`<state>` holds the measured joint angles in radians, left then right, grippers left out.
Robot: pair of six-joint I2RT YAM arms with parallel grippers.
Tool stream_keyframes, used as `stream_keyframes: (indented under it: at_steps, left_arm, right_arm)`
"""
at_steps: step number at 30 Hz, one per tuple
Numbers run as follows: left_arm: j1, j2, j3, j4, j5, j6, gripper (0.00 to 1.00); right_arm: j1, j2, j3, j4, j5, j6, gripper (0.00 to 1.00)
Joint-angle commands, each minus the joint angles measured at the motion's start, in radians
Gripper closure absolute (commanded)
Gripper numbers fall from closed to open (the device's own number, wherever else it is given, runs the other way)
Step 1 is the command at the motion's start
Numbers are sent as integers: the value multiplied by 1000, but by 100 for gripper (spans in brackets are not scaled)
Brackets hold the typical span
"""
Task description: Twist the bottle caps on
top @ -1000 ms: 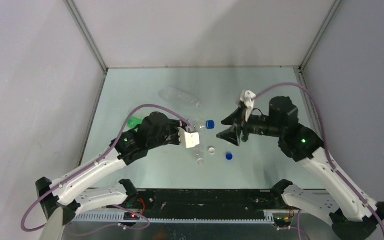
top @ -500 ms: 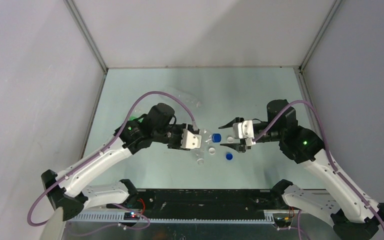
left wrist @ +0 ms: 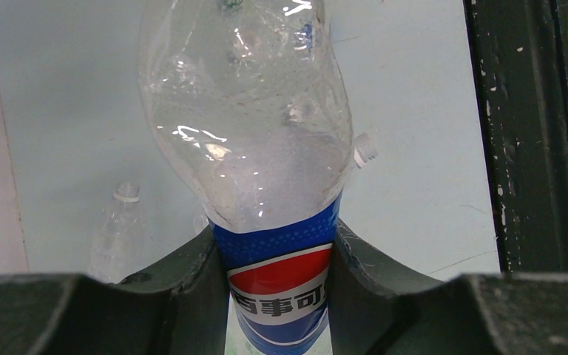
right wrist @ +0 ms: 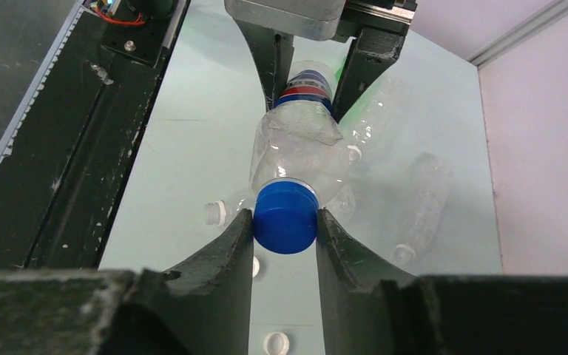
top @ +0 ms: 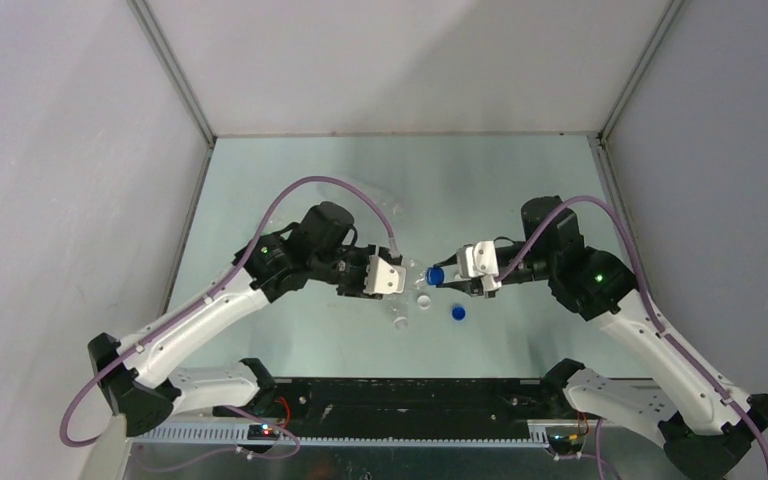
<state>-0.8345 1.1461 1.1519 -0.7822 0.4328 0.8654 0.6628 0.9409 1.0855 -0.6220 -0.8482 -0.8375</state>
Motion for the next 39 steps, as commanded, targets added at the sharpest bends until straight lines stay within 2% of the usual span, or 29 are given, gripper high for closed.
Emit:
stream_keyframes:
  at_steps: [1,2,4,5,6,7,8,9,10,11,13,15,18,19,20,21,22,23,24,26,29,30,34,39]
  left_arm:
    - [6,9,52,32,25,7,100]
    - [5,10,52,50,8,0,100]
    - [4,4,44,86,-25,-19,100]
    - [2,-4,34,109,-58,-33,100]
    - [-9,-24,5,160,-80,-38,100]
    - [-18,-36,-13,193,-146,-45,100]
    - [-40,-63,-56,265,-183,-43,100]
    - [-54,-78,-78,302,-273,-37,100]
    - [-85,-106,-131,385,-327,-35,100]
    - [-102,-118,-156,429,-433,-21,100]
    - [-157,-150,-226,545,-577,26,100]
    - [-199,-169,-287,679,-672,70,100]
    - [-205,-172,-329,711,-702,76,100]
    - [-199,-168,-326,676,-687,62,100]
    - [-174,-161,-310,650,-631,47,100]
    - [-156,-158,-300,605,-595,2,100]
    - [-114,-159,-291,590,-511,-22,100]
    - [-94,-160,-286,564,-476,-61,100]
    - [-61,-161,-279,551,-407,-82,100]
    - [-26,-153,-254,497,-327,-80,100]
    - [25,-117,-185,353,-221,-60,100]
    - [34,-109,-170,298,-164,-47,100]
    - [67,-54,-90,159,-54,0,100]
    - [76,8,-18,84,14,25,100]
  right_arm:
    - [4,14,12,50,8,128,77]
    - [3,18,12,74,15,163,79]
    - [0,36,13,115,41,301,91]
    - [3,52,12,161,65,435,100]
    - [4,60,12,188,131,528,100]
    - [8,76,13,241,176,718,100]
    - [10,86,15,260,254,809,100]
    - [15,89,18,293,294,979,100]
    - [18,93,18,303,387,1063,100]
    - [19,94,19,307,437,1247,100]
    - [2,109,18,281,533,1464,100]
    - [-34,138,18,246,547,1617,100]
    - [-91,190,18,242,465,1700,100]
    - [-95,192,18,261,449,1680,98]
    - [-96,187,19,293,420,1610,88]
    - [-94,182,19,307,410,1558,83]
    - [-92,163,19,330,390,1434,72]
    - [-92,151,19,339,363,1367,66]
    - [-91,129,19,347,349,1228,57]
    - [-94,94,18,344,316,1055,49]
    - [-94,48,17,313,234,823,44]
    - [-91,42,17,285,213,693,43]
    - [-76,18,19,166,107,354,42]
    - [-62,13,18,91,61,132,43]
